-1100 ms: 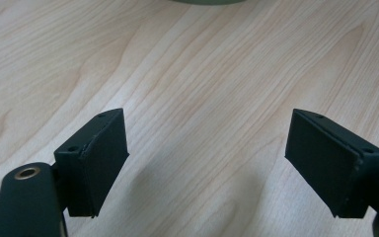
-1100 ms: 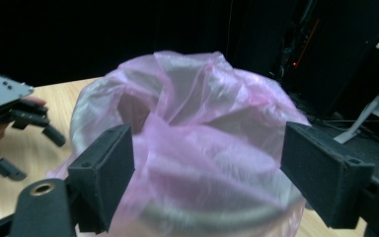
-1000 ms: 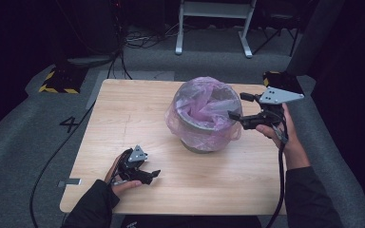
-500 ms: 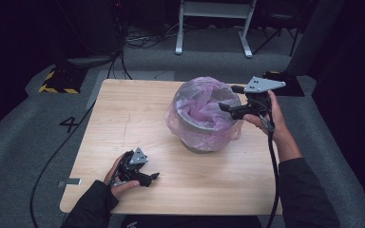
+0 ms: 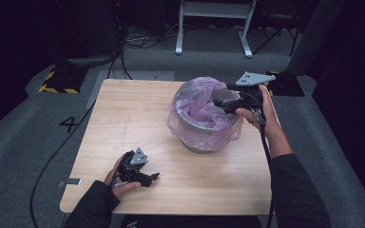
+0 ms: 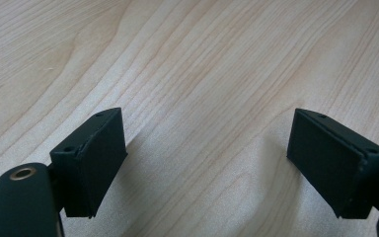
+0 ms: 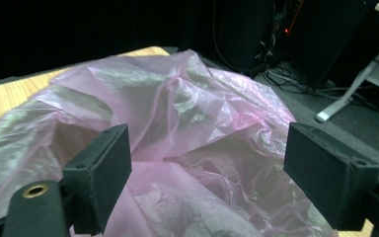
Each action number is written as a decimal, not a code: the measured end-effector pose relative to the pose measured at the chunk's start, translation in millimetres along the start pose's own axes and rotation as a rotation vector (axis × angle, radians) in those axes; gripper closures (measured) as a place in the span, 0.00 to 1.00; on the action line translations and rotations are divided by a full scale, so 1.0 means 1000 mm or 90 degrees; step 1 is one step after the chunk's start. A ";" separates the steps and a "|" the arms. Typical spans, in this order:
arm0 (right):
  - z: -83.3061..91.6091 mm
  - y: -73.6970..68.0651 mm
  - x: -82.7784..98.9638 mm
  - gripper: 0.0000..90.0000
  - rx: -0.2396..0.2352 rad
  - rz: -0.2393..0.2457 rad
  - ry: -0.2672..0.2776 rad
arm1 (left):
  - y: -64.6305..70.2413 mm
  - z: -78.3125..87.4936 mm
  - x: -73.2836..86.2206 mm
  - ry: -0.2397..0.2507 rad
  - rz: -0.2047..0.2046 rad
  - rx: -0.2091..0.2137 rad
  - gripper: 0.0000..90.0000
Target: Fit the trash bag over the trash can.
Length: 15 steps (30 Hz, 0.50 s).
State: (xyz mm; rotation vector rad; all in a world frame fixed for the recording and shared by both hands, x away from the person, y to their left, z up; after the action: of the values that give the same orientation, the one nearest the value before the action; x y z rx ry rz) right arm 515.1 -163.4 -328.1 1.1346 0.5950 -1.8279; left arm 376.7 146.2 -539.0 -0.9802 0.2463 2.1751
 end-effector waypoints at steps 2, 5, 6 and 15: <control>-0.005 0.001 0.001 0.20 0.000 -0.002 -0.013 | 0.000 0.000 0.000 -0.001 -0.001 -0.001 0.16; -0.009 0.004 0.002 0.20 0.007 -0.008 -0.021 | 0.000 0.000 0.000 -0.001 -0.001 -0.001 0.16; -0.009 0.004 0.002 0.20 0.007 -0.008 -0.021 | 0.000 0.000 0.000 -0.001 -0.001 -0.001 0.16; -0.016 0.008 0.004 0.21 -0.025 0.003 -0.055 | 0.000 0.000 0.000 -0.002 0.000 -0.001 0.16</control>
State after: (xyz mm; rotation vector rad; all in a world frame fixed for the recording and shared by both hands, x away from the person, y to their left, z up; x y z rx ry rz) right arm 528.4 -157.2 -338.6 1.0251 0.5753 -1.8441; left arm 376.8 146.3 -539.0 -0.9780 0.2434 2.1760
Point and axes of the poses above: each handheld gripper's, and its own axes: z roughly backward along the jaws, x roughly out of its underside, y roughly to its right, the point moved 5 cm from there along -z, roughly forward along the jaws, and after that the axes turned 10 degrees about -x, right-handed, at the moved point
